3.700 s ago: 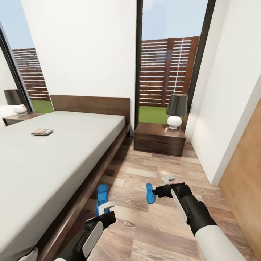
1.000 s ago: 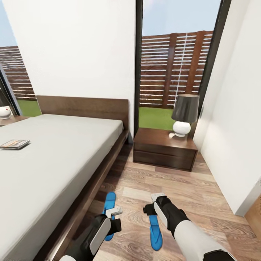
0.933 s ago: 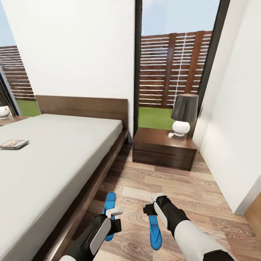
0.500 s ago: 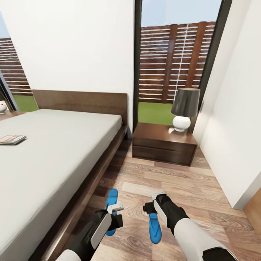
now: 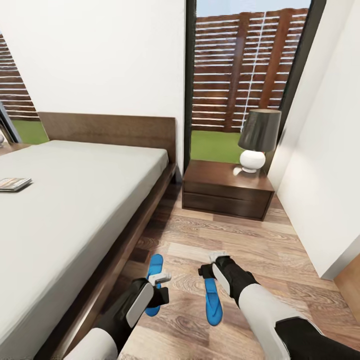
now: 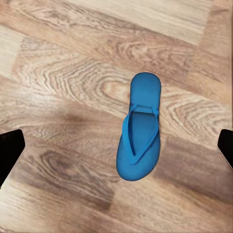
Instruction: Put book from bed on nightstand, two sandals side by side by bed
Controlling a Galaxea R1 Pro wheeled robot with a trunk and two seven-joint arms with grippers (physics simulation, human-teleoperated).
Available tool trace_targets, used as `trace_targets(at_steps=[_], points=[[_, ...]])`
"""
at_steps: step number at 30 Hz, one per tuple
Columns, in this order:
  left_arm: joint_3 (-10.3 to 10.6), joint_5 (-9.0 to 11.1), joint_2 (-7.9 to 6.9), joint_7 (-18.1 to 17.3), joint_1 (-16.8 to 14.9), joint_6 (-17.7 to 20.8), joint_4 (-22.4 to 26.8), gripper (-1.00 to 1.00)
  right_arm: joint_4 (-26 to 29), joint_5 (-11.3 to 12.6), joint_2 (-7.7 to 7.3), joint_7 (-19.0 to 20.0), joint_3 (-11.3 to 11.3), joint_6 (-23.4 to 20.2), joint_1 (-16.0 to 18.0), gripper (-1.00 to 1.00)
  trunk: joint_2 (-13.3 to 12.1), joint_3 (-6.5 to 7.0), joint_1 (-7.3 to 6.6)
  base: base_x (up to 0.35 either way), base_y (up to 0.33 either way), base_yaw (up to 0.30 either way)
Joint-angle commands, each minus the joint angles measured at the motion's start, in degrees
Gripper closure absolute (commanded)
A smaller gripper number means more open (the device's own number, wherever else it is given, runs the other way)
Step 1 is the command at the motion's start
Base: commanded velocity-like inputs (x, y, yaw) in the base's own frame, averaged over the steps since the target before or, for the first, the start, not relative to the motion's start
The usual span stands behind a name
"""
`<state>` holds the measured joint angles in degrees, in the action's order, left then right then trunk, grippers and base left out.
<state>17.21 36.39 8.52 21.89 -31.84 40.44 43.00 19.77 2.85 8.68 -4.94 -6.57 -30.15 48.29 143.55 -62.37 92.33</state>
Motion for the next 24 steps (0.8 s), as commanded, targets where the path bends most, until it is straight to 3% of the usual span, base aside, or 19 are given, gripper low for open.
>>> trace_targets(at_steps=[1, 10, 17, 22, 24], points=[[0.0, 2.5, -0.17, 0.5, -0.1, 0.0, -0.1, 1.00, -0.2, 0.3, -0.22, -0.3, -0.3, 1.1, 1.9, -1.00, 0.0, -0.28, 0.01, 0.000, 0.000, 0.000], [0.3, 3.9, -0.19, 0.6, -0.1, -0.6, -0.2, 1.00, -3.4, 0.3, -0.33, -0.4, -0.3, 9.8, 3.1, -1.00, 0.2, -2.28, 0.24, 0.000, 0.000, 0.000], [0.3, 4.0, -0.29, 0.7, -0.5, -1.0, 0.6, 1.00, -3.9, 0.3, -0.33, -0.4, -0.3, 11.1, 3.2, -1.00, 0.3, -3.83, 0.42, 0.000, 0.000, 0.000], [0.1, 4.0, -0.38, 0.7, -5.0, 2.2, 1.5, 1.00, -4.0, 0.3, -0.33, -0.4, -0.3, 11.3, 3.2, -1.00, 0.3, -4.93, 0.55, 0.000, 0.000, 0.000], [0.0, 4.0, -0.31, 0.8, -9.4, 4.9, 1.9, 1.00, -4.0, 0.3, -0.37, -0.4, -0.3, 11.4, 3.2, -1.00, 0.3, -5.38, 0.60, 0.000, 0.000, 0.000]])
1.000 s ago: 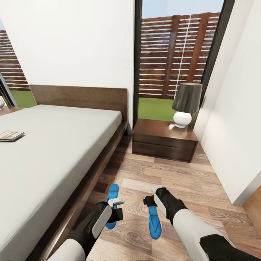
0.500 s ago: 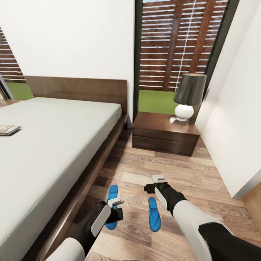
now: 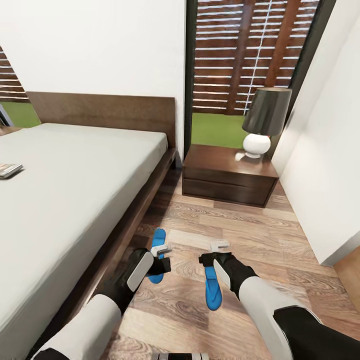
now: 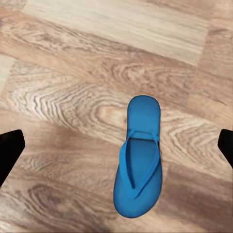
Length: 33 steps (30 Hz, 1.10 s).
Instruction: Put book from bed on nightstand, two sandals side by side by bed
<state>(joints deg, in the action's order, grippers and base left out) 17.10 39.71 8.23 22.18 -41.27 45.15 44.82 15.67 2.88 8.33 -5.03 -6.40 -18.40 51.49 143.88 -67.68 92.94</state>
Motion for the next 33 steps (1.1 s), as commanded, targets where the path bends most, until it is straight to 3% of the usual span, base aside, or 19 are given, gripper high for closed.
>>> trace_targets(at_steps=[1, 12, 28, 33], points=[[0.1, 0.6, 0.02, 0.6, -0.8, 0.6, 0.1, 1.00, 0.1, 0.3, -0.03, -0.3, -0.5, -0.4, 0.0, -1.00, 0.0, -0.29, 0.02, 0.000, 0.000, 0.000], [0.2, 0.7, 0.48, 0.9, -6.6, 3.4, 0.5, 1.00, 0.5, 0.3, 0.01, -0.3, -0.5, -0.4, 0.1, -1.00, 0.2, -2.72, 0.30, 0.000, 0.000, 0.000], [0.0, 0.8, 0.39, 1.0, -7.7, 3.9, 1.2, 1.00, 0.2, 0.3, -0.09, -1.3, -0.5, -0.2, 3.5, -1.00, 0.4, -6.27, 0.71, 0.000, 0.000, 0.000], [0.0, 0.7, 0.22, 1.0, -7.6, 3.9, 1.1, 1.00, 0.1, 0.8, -0.10, -1.8, -0.3, 3.3, 3.9, -1.00, 0.5, -7.38, 0.84, 0.000, 0.000, 0.000]])
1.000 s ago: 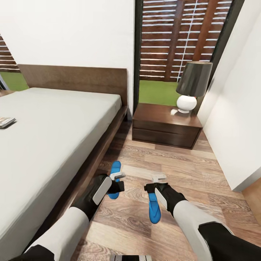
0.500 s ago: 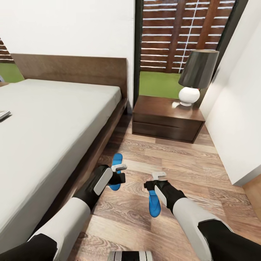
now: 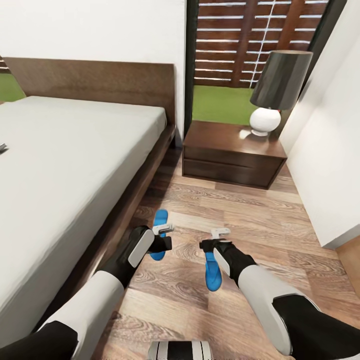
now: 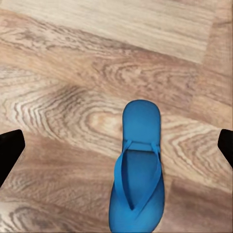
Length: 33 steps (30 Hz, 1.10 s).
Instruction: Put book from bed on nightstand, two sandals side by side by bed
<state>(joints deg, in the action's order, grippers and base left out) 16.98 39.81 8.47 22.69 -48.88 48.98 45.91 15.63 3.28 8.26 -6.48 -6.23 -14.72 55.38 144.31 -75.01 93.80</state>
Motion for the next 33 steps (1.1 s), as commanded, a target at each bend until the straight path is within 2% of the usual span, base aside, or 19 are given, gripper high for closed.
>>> trace_targets(at_steps=[1, 5, 11, 15, 16, 20, 27, 33], points=[[0.1, 0.6, -0.04, 0.5, 0.0, 0.1, 0.1, 1.00, 0.1, 0.4, 0.00, -0.4, -0.5, 0.5, 0.0, -1.00, 0.0, -0.27, 0.01, 0.000, 0.000, 0.000], [0.2, 0.7, 0.04, 0.5, 0.1, 0.1, 0.3, 1.00, 0.0, 0.6, 0.03, -0.5, -0.5, 3.4, 0.0, -1.00, 0.1, -1.16, 0.11, 0.000, 0.000, 0.000], [0.2, 0.7, 0.16, 0.5, 0.2, 0.1, 1.1, 1.00, 0.1, 0.7, 0.01, -0.5, -0.4, 4.2, 0.0, -1.00, 0.2, -2.49, 0.27, 0.000, 0.000, 0.000], [0.3, 0.7, 0.32, 0.7, 0.3, 1.5, 6.0, 1.00, 0.1, 0.7, -0.02, -0.5, -0.4, 4.4, 0.0, -1.00, 0.2, -3.37, 0.37, 0.000, 0.000, 0.000], [0.3, 0.6, 0.35, 1.5, 0.7, 3.7, 10.1, 1.00, 0.2, 0.7, -0.04, -0.5, -0.4, 4.4, 0.0, -1.00, 0.2, -3.59, 0.40, 0.000, 0.000, 0.000], [-0.5, 0.5, 0.26, 4.6, 3.0, 8.2, 18.1, 1.00, 0.2, 0.8, -0.08, -0.6, -0.4, 4.4, 0.1, -1.00, 0.3, -4.48, 0.50, 0.000, 0.000, 0.000], [-2.1, 0.6, 0.30, 6.4, 4.5, 10.1, 21.8, 1.00, 0.2, 0.8, -0.18, -0.6, -0.4, 4.4, 0.1, -1.00, 0.4, -6.03, 0.68, 0.000, 0.000, 0.000], [-2.2, 0.6, 0.31, 6.6, 4.7, 10.3, 22.1, 1.00, 0.2, 0.8, -0.30, -0.6, -0.4, 4.3, 0.2, -1.00, 0.5, -7.36, 0.83, 0.000, 0.000, 0.000]])
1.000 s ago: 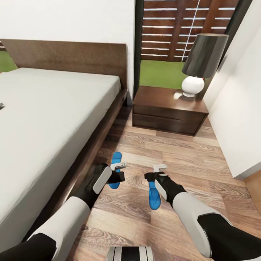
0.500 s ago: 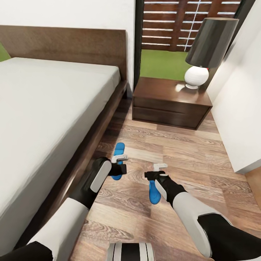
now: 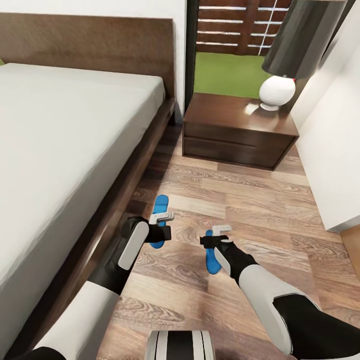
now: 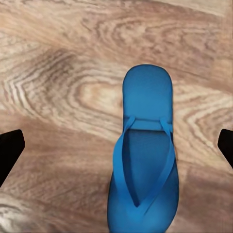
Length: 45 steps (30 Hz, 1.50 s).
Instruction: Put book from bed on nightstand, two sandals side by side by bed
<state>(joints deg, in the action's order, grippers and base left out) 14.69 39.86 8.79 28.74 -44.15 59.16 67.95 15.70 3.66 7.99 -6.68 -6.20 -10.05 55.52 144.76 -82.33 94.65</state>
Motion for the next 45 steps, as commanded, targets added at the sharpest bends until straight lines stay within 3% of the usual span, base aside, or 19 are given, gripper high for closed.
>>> trace_targets(at_steps=[1, 16, 25, 45], points=[[0.0, 0.6, 0.00, 0.6, 0.0, 0.1, 0.1, 1.00, 0.1, 0.4, -0.04, -0.4, -0.5, -0.4, 0.0, -1.00, 0.0, -0.27, 0.01, 0.000, 0.000, 0.000], [0.1, 0.5, 0.04, 0.6, 0.0, 0.2, -0.3, 1.00, 0.2, 0.4, -0.22, -0.4, -0.5, -0.6, 0.1, -1.00, 0.2, -3.59, 0.40, 0.000, 0.000, 0.000], [0.1, 0.5, 0.01, 0.6, 0.0, 0.2, -0.4, 1.00, 0.3, 2.3, -3.97, 0.1, 1.3, -0.9, 0.6, -1.00, 0.4, -5.58, 0.63, 0.000, 0.000, 0.000], [0.2, 0.2, -0.50, 0.8, 1.1, 0.2, -0.3, 1.00, 0.3, 3.5, -4.24, 0.5, 2.0, -0.9, 0.7, -1.00, 0.4, -5.58, 0.63, 0.006, 0.000, 0.000]])
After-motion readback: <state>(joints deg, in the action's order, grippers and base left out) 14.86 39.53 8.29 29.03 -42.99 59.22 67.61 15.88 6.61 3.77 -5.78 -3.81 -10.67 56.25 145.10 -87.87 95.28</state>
